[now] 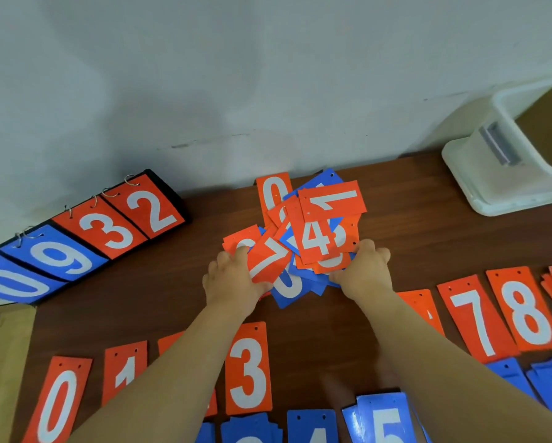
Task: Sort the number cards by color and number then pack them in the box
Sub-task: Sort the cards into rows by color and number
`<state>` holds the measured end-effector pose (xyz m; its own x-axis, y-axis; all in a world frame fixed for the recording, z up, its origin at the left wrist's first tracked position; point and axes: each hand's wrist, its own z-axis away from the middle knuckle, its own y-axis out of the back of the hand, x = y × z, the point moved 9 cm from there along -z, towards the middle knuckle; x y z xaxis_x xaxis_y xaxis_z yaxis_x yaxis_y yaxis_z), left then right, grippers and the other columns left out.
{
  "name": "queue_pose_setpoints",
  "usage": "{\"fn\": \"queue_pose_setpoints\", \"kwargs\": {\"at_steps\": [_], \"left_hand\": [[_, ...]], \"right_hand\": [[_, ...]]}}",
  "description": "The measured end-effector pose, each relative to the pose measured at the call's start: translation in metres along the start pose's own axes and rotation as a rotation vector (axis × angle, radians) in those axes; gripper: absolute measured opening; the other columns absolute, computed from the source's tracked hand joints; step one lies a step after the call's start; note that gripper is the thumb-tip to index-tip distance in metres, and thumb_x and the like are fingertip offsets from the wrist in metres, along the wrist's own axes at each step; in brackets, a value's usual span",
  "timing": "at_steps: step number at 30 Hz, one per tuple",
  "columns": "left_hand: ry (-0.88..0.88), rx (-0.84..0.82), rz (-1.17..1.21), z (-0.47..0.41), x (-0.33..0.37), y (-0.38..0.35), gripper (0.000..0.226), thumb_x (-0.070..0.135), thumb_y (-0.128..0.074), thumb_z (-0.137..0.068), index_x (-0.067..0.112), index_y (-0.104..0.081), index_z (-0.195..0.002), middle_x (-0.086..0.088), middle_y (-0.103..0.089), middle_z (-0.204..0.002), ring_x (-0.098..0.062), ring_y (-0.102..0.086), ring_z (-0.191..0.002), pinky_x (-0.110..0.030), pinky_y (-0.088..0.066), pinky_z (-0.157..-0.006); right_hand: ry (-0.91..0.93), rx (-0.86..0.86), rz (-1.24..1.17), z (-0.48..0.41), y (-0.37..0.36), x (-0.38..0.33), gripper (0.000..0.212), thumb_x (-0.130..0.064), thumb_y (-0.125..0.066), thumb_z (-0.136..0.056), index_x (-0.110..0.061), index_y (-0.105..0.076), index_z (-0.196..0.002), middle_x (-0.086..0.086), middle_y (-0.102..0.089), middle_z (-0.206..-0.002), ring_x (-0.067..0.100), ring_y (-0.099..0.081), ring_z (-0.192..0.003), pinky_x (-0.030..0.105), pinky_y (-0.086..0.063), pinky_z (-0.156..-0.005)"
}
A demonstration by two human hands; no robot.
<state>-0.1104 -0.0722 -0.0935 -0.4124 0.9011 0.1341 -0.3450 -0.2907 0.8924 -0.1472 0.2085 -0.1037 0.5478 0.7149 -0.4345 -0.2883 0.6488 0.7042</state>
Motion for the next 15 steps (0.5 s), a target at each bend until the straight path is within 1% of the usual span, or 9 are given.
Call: {"fn": "queue_pose_setpoints", "kwargs": {"at_steps": [2,4,6,8,10,13,15], "left_hand": [[-0.007,-0.001,0.012,0.003,0.002,0.004,0.095,0.061,-0.078,-0.079,0.035,-0.026,-0.154,-0.004,-0.043,-0.149,-0.029,-0.045,-0.137,-0.049,-0.045,-0.108],[-0.007,-0.017,0.082,0.008,0.002,0.004,0.089,0.049,-0.078,-0.084,0.035,-0.027,-0.155,-0.003,-0.046,-0.15,-0.028,-0.048,-0.138,-0.048,-0.048,-0.106],[0.0,-0.036,0.165,0.015,-0.001,0.004,0.077,0.036,-0.075,-0.091,0.033,-0.031,-0.155,-0.002,-0.048,-0.15,-0.028,-0.052,-0.136,-0.046,-0.052,-0.103],[0.001,-0.032,0.198,0.023,-0.005,0.007,0.061,0.03,-0.068,-0.097,0.031,-0.04,-0.151,-0.001,-0.051,-0.148,-0.026,-0.054,-0.133,-0.041,-0.052,-0.102],[0.019,-0.015,0.252,0.03,-0.014,0.011,0.047,0.026,-0.063,-0.1,0.03,-0.049,-0.145,-0.001,-0.055,-0.144,-0.023,-0.056,-0.129,-0.038,-0.054,-0.1],[0.05,0.016,0.368,0.047,-0.029,0.02,0.041,0.023,-0.058,-0.102,0.03,-0.052,-0.142,-0.002,-0.056,-0.144,-0.022,-0.057,-0.127,-0.038,-0.056,-0.098],[0.084,0.039,0.432,0.061,-0.039,0.028,0.041,0.022,-0.058,-0.103,0.03,-0.051,-0.143,-0.003,-0.053,-0.147,-0.023,-0.056,-0.129,-0.033,-0.056,-0.094]], "right_hand": [[0.006,-0.006,-0.056,0.001,0.001,0.001,0.058,-0.022,-0.086,-0.08,-0.017,-0.045,-0.12,0.009,-0.049,-0.123,0.025,-0.058,-0.087,0.035,-0.051,-0.071],[0.013,0.005,-0.086,0.002,0.003,0.008,0.049,-0.017,-0.082,-0.083,-0.018,-0.045,-0.116,0.008,-0.059,-0.114,0.021,-0.057,-0.085,0.031,-0.048,-0.065],[-0.012,0.024,-0.115,0.006,0.009,0.02,0.049,-0.013,-0.079,-0.086,-0.018,-0.046,-0.123,0.007,-0.06,-0.112,0.02,-0.056,-0.085,0.026,-0.044,-0.057],[-0.029,0.061,-0.173,0.012,0.019,0.031,0.055,-0.011,-0.077,-0.088,-0.018,-0.045,-0.132,0.01,-0.061,-0.12,0.023,-0.061,-0.091,0.022,-0.042,-0.052],[-0.027,0.119,-0.241,0.019,0.031,0.04,0.057,-0.008,-0.073,-0.089,-0.018,-0.044,-0.137,0.011,-0.061,-0.123,0.026,-0.065,-0.097,0.024,-0.044,-0.052],[-0.032,0.206,-0.321,0.031,0.052,0.054,0.054,-0.008,-0.067,-0.092,-0.019,-0.044,-0.139,0.008,-0.062,-0.112,0.021,-0.064,-0.082,0.027,-0.044,-0.051],[-0.037,0.272,-0.364,0.045,0.067,0.06,0.05,-0.01,-0.065,-0.094,-0.019,-0.045,-0.139,0.002,-0.059,-0.099,0.017,-0.062,-0.074,0.028,-0.044,-0.051]]}}
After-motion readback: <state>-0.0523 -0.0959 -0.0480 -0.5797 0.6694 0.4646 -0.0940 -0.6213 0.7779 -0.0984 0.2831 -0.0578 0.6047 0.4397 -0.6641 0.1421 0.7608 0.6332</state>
